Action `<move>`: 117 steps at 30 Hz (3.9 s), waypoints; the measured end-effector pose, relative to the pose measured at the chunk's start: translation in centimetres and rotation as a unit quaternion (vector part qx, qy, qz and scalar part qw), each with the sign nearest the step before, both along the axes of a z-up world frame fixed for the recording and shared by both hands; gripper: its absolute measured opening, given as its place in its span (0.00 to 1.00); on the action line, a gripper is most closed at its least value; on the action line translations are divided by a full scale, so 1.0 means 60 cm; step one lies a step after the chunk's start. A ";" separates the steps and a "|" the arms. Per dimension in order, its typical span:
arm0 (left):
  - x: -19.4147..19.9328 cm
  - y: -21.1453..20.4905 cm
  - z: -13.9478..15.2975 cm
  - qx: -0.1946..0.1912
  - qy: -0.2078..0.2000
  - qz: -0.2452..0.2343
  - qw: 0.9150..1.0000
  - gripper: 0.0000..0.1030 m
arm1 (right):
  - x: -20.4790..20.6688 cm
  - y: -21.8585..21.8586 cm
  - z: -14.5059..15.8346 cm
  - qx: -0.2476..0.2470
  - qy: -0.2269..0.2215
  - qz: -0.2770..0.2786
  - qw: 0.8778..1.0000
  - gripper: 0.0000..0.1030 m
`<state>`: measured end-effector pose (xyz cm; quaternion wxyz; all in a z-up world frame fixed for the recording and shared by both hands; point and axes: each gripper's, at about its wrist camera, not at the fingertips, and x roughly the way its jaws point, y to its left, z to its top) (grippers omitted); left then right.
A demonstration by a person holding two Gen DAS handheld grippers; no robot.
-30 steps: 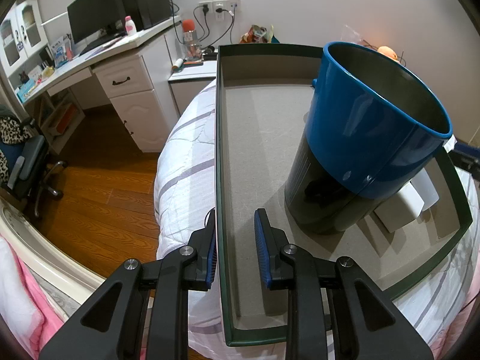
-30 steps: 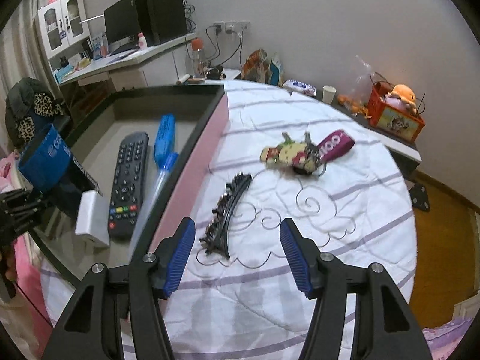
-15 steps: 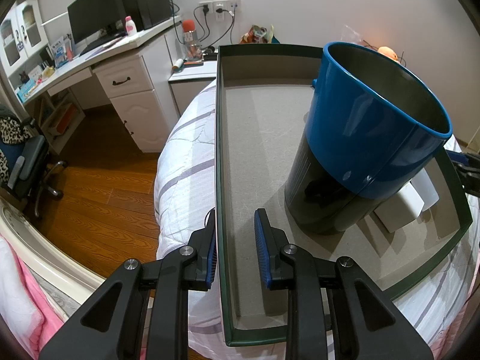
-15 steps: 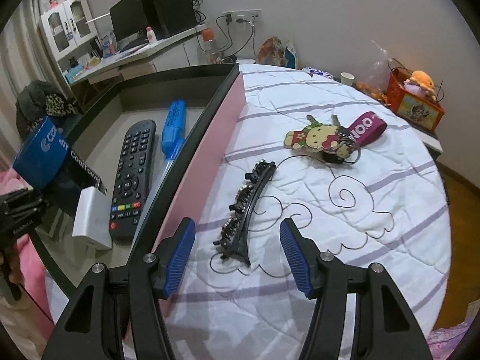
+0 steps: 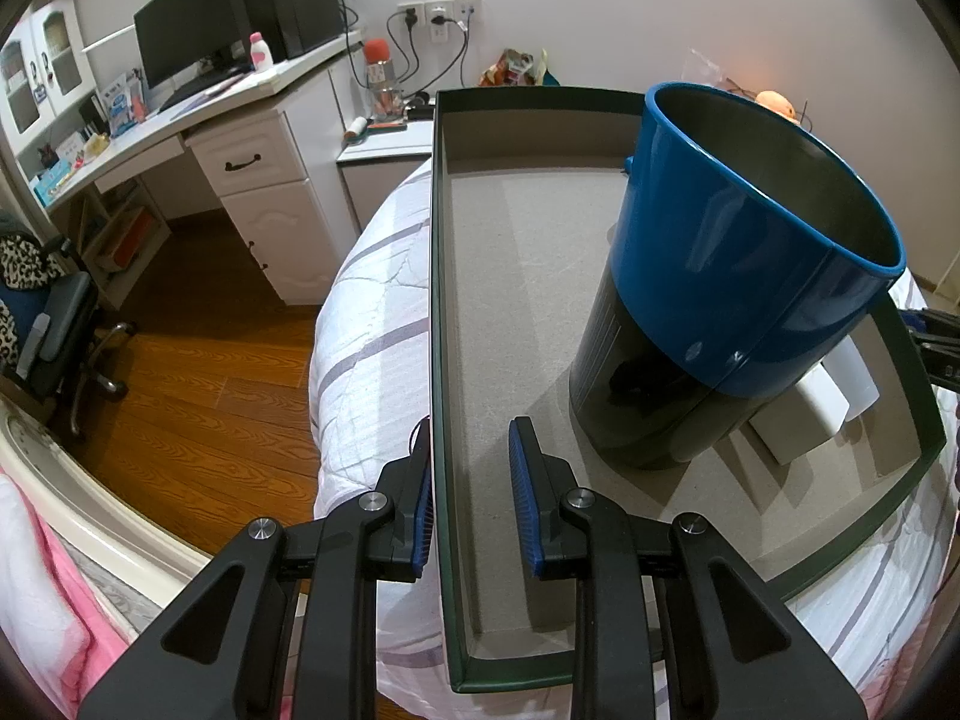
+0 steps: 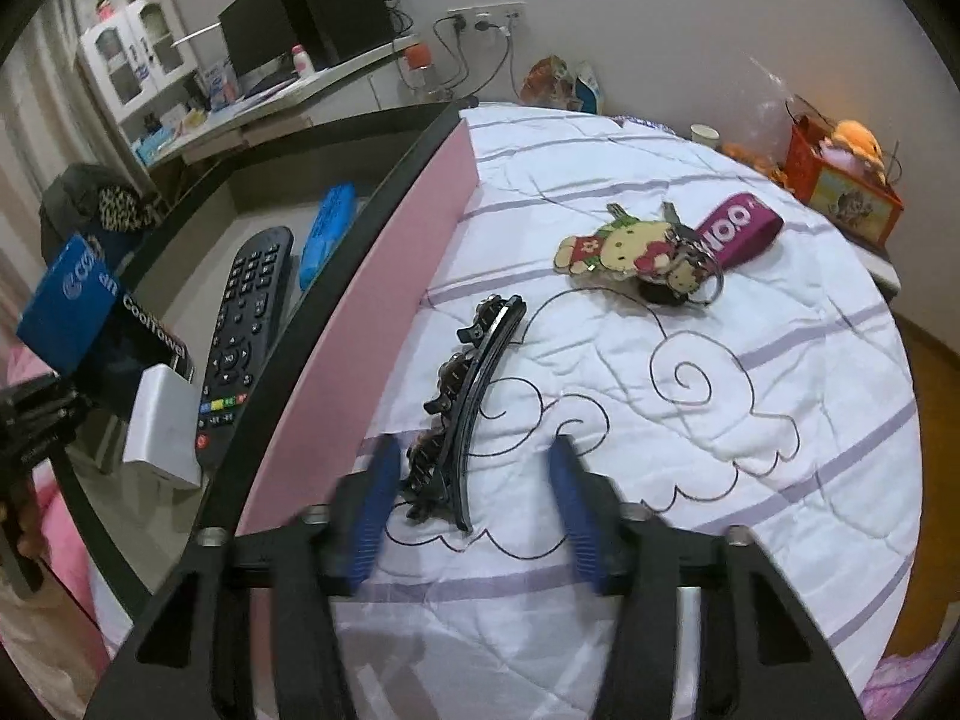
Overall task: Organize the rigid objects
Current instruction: 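Move the right tool to the black hair clip on the bed, then close the right tool on the black hair clip and lift it, then carry the hair clip into the tray box and open the right tool, then move the right tool to the Hello Kitty keychain with keys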
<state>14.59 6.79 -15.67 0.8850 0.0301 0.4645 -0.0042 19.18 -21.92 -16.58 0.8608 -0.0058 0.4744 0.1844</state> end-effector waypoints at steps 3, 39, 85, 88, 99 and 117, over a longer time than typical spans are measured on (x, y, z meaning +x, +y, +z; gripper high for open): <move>-0.001 0.001 0.001 0.002 0.000 0.000 1.000 0.22 | -0.004 0.009 0.002 -0.013 -0.003 0.019 1.000 0.21; 0.002 0.004 0.000 -0.002 0.002 -0.001 1.000 0.24 | -0.036 0.022 0.072 -0.071 -0.075 -0.005 0.995 0.18; 0.010 0.000 -0.001 -0.002 0.002 -0.005 1.000 0.24 | 0.080 0.153 0.087 -0.111 -0.107 0.051 0.987 0.21; 0.010 -0.001 0.000 -0.001 0.002 -0.004 1.000 0.25 | 0.065 0.139 0.101 -0.099 -0.116 0.040 0.987 0.25; 0.009 -0.001 0.000 0.000 0.005 -0.001 1.000 0.25 | -0.021 0.040 0.175 -0.049 -0.186 -0.021 0.981 0.73; 0.006 -0.005 -0.001 0.003 0.004 0.003 1.000 0.25 | -0.013 -0.109 0.091 0.009 -0.106 -0.130 0.986 0.75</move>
